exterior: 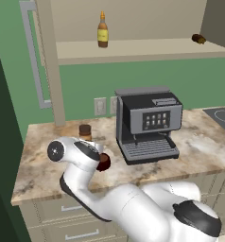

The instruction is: Pick the cinnamon and honey bottle from the cabinet and place them next to the mug.

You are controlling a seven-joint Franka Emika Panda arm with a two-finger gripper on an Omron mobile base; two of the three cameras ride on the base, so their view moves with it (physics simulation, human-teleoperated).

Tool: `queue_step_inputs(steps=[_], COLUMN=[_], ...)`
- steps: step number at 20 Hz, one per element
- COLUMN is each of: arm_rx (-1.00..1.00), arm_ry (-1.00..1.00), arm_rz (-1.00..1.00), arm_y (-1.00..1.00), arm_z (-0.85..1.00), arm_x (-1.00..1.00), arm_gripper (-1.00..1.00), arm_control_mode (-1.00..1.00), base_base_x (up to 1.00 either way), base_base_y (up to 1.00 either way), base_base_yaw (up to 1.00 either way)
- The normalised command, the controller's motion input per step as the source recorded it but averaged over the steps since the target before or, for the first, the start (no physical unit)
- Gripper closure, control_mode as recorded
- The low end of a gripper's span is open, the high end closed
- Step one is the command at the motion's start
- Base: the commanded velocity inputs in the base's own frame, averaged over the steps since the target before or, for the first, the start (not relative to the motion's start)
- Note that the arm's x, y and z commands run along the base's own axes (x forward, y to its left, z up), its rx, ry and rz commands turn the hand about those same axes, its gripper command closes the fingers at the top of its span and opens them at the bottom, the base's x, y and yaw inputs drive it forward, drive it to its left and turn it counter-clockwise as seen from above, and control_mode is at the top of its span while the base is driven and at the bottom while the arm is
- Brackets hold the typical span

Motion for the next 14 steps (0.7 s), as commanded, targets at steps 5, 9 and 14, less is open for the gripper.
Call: queue_step_inputs(steps=[5,9,14], arm_rx=[0.0,0.0,0.0], arm_ry=[0.0,-0.06,-0.01], arm_rz=[-0.23,-0.13,-0.01], arm_y=[0.0,0.02,0.02], arm_z=[-0.15,-0.18,-0.37], arm_x=[0.09,0.0,0.0], arm_gripper=[1.0,1.0,1.0], arm_control_mode=[-1.0,-1.0,-1.0], base_base_x=[0.0,0.0,0.0], base_base_y=[0.0,0.0,0.0], base_base_yaw=[0.0,0.0,0.0])
